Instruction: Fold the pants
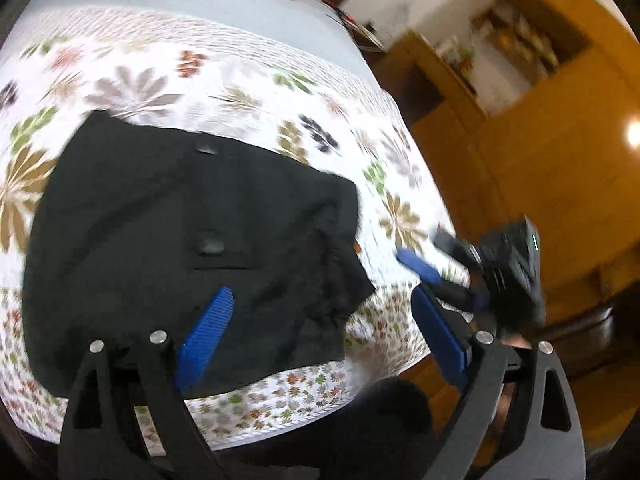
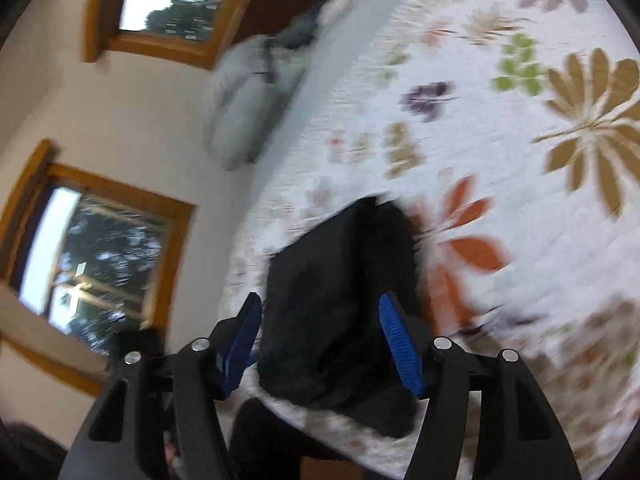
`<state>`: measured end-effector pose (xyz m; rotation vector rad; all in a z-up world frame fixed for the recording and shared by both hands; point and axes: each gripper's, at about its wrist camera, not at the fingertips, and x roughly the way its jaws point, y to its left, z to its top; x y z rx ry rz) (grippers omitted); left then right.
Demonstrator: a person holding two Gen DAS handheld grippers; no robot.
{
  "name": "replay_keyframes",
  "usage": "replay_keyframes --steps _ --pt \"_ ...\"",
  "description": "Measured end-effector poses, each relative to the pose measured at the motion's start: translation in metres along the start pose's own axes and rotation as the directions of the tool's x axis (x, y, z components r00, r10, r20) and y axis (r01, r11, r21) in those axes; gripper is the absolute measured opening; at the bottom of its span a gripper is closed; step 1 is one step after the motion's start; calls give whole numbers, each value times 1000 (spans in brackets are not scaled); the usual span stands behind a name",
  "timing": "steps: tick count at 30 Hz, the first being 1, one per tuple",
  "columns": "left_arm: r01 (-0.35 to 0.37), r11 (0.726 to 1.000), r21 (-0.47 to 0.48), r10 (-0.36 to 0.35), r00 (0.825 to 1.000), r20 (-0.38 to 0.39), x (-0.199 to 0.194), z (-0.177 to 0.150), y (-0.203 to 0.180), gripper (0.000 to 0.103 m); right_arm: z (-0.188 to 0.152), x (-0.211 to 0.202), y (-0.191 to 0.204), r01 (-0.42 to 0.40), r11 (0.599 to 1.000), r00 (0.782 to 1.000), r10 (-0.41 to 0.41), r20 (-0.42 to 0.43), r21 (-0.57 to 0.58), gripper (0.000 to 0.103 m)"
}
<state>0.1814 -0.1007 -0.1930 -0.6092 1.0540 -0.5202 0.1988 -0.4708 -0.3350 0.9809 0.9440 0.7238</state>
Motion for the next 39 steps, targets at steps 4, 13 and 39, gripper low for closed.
replay_keyframes --steps 4,13,39 --pt "6 987 -163 -3 1000 17 -15 3 43 90 -15 31 13 -48 999 998 49 -45 23 62" --pt "-9 944 -330 23 999 39 -59 -13 100 90 -30 58 -31 83 985 993 -69 -93 149 42" --pt "87 891 -445 -158 980 -125 -33 72 226 95 51 66 -16 157 980 982 -142 -123 121 95"
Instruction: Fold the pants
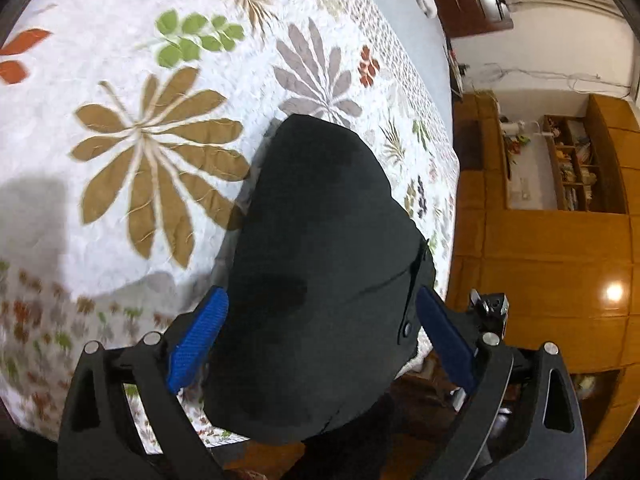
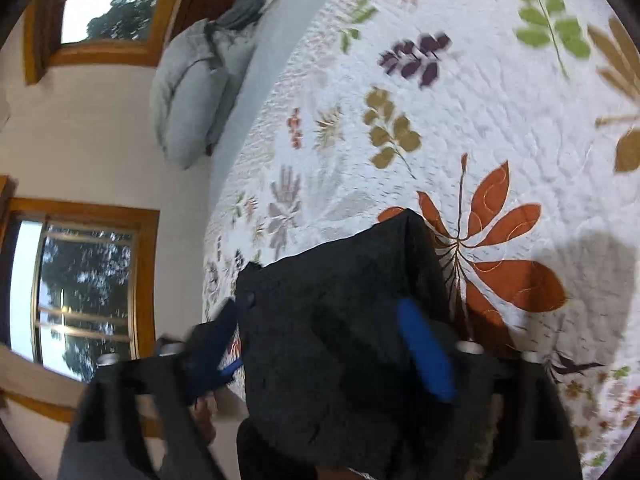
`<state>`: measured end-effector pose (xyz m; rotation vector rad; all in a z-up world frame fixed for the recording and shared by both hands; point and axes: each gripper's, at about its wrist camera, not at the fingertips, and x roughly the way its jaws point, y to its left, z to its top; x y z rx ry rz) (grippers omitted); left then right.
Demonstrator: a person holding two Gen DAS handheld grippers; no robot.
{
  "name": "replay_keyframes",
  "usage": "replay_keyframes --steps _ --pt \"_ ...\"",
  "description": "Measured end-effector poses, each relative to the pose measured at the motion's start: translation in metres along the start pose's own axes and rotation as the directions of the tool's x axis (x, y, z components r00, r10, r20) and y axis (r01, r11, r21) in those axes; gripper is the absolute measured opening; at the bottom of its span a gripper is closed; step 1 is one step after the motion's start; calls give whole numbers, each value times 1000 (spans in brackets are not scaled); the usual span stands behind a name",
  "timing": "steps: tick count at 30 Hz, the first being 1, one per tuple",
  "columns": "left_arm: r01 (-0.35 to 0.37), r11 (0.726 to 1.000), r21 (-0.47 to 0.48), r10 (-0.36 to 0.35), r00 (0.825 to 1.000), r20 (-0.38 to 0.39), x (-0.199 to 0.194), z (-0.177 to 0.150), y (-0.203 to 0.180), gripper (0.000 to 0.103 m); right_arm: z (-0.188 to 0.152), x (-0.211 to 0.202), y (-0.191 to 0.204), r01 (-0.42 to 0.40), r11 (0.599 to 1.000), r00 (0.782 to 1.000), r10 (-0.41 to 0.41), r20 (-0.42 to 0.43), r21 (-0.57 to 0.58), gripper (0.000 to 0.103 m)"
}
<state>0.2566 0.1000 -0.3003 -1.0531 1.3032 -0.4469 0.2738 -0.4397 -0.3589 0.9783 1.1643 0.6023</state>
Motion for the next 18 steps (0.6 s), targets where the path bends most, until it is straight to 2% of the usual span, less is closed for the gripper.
replay_keyframes --steps 1,6,9,12,18 --pt "9 1000 7 -9 1000 -26 5 6 1 95 -1 -5 -2 2 1000 1000 -2 -5 -14 99" --pt "25 998 57 -18 992 -124 28 21 7 95 -13 -15 -30 57 998 991 -55 -124 10 100" --pt "34 996 82 -19 985 -171 42 25 10 95 -25 -7 -45 16 1000 981 -12 -192 16 100" --pt "61 993 98 -41 980 -194 51 29 10 95 -33 1 -47 -34 999 974 36 -225 13 100" --pt "94 991 99 -72 975 -210 66 37 16 95 -38 33 -48 -50 999 953 52 -297 15 100"
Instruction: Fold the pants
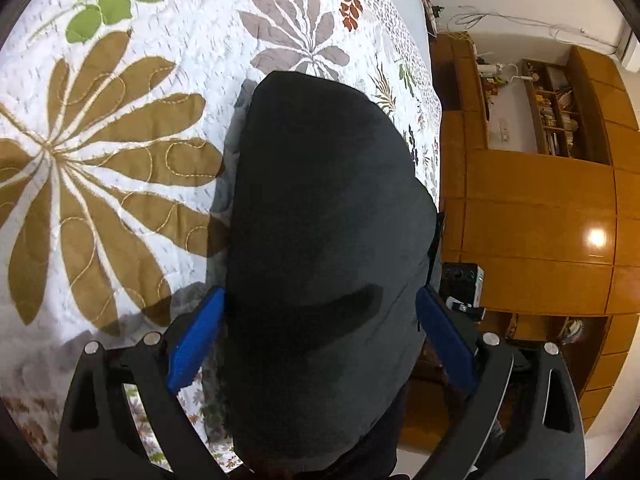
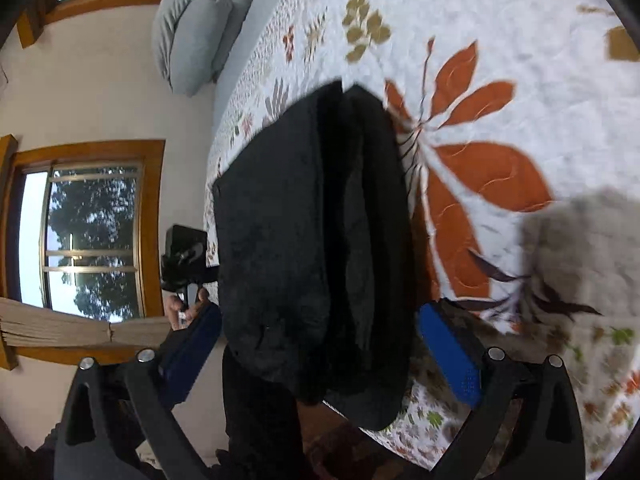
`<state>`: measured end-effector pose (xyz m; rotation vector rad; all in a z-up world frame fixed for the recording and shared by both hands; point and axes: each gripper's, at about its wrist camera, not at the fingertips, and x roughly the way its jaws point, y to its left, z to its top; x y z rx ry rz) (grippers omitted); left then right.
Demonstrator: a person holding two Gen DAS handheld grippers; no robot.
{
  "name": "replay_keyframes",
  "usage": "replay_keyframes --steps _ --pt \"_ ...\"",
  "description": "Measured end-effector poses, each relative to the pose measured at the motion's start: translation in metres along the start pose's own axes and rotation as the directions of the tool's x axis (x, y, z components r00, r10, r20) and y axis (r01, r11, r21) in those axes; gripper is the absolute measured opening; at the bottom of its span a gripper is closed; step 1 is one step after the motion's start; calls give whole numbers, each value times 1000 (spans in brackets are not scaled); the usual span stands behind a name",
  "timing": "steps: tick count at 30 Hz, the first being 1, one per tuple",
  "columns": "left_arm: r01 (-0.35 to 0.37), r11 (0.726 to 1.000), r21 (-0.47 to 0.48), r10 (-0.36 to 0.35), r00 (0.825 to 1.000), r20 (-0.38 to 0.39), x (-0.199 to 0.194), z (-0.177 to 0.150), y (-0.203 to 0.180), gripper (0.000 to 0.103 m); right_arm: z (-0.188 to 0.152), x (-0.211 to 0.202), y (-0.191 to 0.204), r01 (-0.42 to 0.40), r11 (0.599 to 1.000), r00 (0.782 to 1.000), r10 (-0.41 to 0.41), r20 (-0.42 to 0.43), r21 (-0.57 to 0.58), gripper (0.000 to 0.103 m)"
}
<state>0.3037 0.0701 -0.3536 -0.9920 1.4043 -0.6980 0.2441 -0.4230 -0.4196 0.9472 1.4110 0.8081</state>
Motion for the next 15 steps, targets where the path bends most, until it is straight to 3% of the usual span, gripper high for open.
replay_keyframes --steps 7,15 --pt "57 998 12 -56 997 -55 26 2 5 95 5 35 2 -3 1000 998 3 -62 -1 100" --pt "-11 996 91 21 993 -113 48 0 -9 97 18 52 7 26 1000 996 -25 -80 15 100"
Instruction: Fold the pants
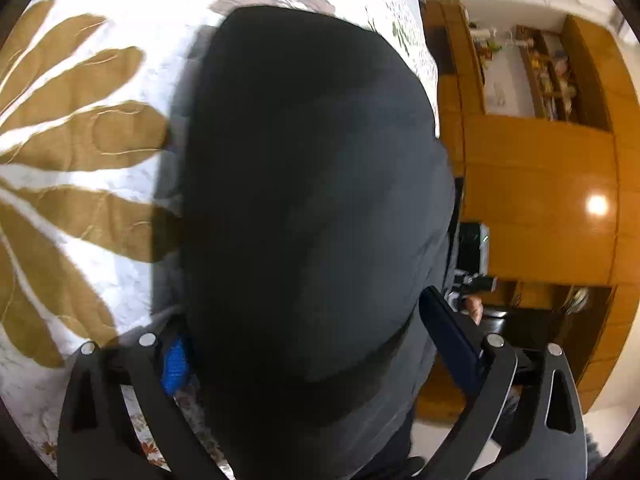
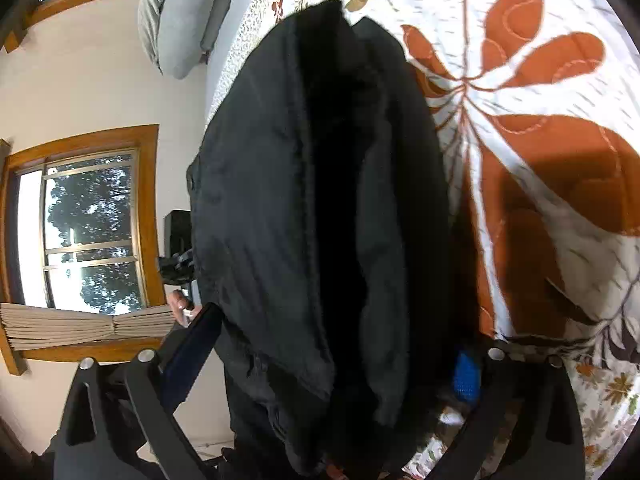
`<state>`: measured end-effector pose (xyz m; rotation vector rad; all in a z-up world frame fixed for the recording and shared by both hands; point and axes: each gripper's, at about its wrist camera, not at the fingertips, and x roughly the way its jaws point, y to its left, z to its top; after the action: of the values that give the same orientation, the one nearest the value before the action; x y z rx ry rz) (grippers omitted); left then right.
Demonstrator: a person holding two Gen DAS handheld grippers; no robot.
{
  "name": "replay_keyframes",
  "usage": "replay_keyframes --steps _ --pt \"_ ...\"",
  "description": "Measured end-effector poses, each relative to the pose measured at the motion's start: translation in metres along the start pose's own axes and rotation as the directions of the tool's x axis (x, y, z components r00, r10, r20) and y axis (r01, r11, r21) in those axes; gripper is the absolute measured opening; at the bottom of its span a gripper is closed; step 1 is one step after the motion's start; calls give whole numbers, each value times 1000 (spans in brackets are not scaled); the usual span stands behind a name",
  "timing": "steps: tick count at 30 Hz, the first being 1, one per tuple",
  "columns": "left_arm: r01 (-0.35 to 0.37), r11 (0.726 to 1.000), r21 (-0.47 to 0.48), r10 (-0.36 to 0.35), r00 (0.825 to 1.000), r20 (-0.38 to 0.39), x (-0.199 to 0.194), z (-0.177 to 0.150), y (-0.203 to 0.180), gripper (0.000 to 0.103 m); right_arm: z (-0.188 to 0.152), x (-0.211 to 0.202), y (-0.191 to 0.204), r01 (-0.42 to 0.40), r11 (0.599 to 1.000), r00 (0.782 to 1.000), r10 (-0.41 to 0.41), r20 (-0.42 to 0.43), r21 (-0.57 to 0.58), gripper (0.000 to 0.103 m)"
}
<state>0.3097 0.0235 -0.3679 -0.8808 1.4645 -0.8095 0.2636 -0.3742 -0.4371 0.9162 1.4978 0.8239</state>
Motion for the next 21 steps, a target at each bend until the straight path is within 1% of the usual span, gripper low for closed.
replay_keyframes --steps 2,3,4,5,6,7,8,9,10,11,13,15,18,21 --pt "-32 999 6 32 999 10 4 -1 -2 97 2 6 3 11 1000 1000 -11 -9 -9 100" --pt "-36 999 -1 36 999 21 4 -1 -3 97 1 7 5 16 1000 1000 -16 -10 -11 100" --pt "-46 999 -7 46 998 37 4 -2 -3 93 1 8 6 19 1000 1000 -19 -5 -14 100" --pt "-57 998 -7 57 997 47 2 -3 -2 85 -1 8 8 23 1000 1000 -23 2 -21 99" --pt "-59 998 -8 59 997 56 0 -6 -2 79 -2 7 9 26 999 1000 -26 7 -27 91" --pt "-47 999 -19 48 996 69 -2 -8 0 68 -3 5 9 20 999 1000 -20 11 -27 79" --pt "-36 999 -28 38 996 77 -5 -9 1 57 -5 4 9 -3 1000 1000 3 16 -21 71" --pt "-30 999 -29 32 996 84 -6 -10 0 53 -6 2 10 -13 1000 1000 14 22 -22 59" --pt "-29 999 -29 32 995 92 -8 -10 -4 46 -8 1 15 -15 999 999 16 30 -35 53" --pt "-33 999 -27 35 995 97 -9 -11 -6 41 -9 -1 20 -13 999 999 15 36 -49 50" --pt "-39 999 -26 41 994 106 -12 -9 -12 36 -10 -5 29 -13 998 999 15 43 -66 43" --pt "-49 999 -17 51 992 113 -17 -8 -18 33 -9 -7 42 -13 996 999 17 48 -84 40" --pt "-60 998 4 59 989 138 -32 1 -28 32 0 -11 64 -18 993 998 25 58 -115 39" --pt "-62 998 20 58 983 173 -53 18 -36 31 14 -7 81 -15 989 998 25 63 -147 39"
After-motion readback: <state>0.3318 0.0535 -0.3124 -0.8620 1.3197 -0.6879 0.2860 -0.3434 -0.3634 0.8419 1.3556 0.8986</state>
